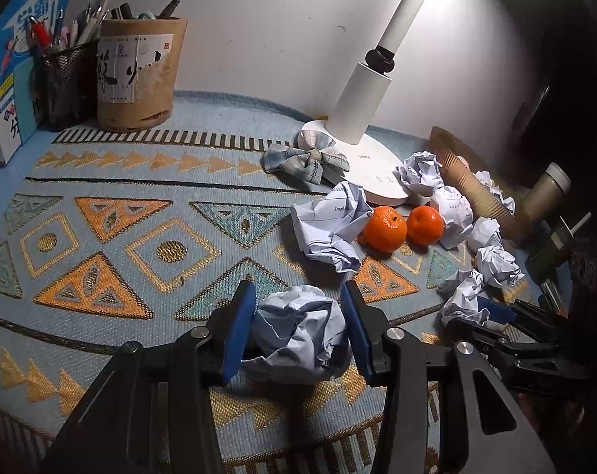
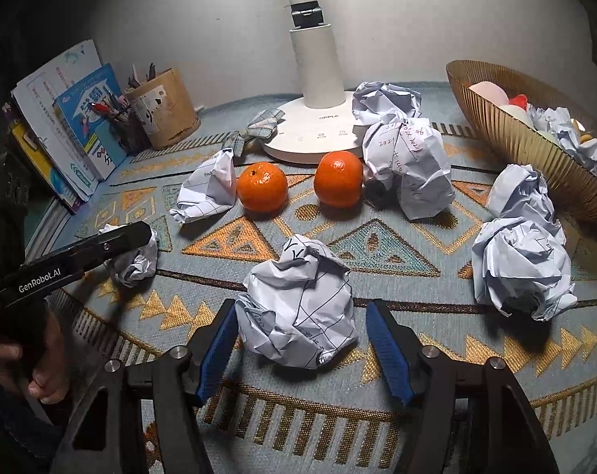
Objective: Organize objects
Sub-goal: 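Grasp a paper ball with each tool and lift them, then carry both paper balls over the brown bowl and open both tools, then move the left tool to a paper ball while the right approaches an orange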
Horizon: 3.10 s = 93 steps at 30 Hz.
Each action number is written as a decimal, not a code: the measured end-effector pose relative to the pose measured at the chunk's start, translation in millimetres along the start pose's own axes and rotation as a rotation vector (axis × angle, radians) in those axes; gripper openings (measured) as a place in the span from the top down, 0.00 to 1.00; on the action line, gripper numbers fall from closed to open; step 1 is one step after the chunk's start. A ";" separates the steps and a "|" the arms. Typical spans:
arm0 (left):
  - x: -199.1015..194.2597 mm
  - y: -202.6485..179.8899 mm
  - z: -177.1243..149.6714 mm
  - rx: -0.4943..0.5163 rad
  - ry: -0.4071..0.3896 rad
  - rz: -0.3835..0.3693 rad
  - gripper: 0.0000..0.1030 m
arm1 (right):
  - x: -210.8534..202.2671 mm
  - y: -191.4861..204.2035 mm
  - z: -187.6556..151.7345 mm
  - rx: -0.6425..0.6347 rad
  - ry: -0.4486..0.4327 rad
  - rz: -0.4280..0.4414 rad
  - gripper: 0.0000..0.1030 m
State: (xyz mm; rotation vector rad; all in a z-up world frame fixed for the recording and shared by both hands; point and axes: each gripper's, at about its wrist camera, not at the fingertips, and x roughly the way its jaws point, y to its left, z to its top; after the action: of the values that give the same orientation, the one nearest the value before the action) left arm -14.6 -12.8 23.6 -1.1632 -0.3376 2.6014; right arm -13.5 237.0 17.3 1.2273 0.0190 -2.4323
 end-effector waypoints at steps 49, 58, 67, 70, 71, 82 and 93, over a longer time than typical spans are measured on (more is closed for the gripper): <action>80.1 -204.3 141.2 0.221 -0.031 -0.300 0.60 | -131.4 -177.7 97.6 0.318 -0.280 -0.219 0.67; 136.1 -230.6 174.0 0.184 -0.066 -0.371 0.04 | -90.0 -214.6 140.2 0.272 -0.292 -0.344 0.43; 62.8 -194.9 147.8 0.160 -0.100 -0.353 0.04 | -133.7 -187.0 87.7 0.295 -0.319 -0.254 0.40; 19.0 -181.5 113.2 0.213 -0.105 -0.332 0.03 | -140.5 -157.7 61.0 0.264 -0.304 -0.216 0.38; 4.9 -172.0 96.0 0.219 -0.115 -0.292 0.03 | -139.3 -146.3 46.4 0.253 -0.294 -0.212 0.38; -39.4 -34.5 -14.9 0.058 -0.067 0.019 0.03 | -70.9 -74.0 -11.1 0.253 -0.135 -0.082 0.38; -20.8 -16.5 -24.6 0.030 -0.045 0.043 0.03 | -37.8 -37.4 -16.5 0.163 -0.094 -0.212 0.37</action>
State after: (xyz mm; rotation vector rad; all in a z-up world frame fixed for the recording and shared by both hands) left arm 19.6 -1.8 27.2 -1.1154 -0.2841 2.6637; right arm 5.3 287.8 30.0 1.2324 -0.0817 -2.7198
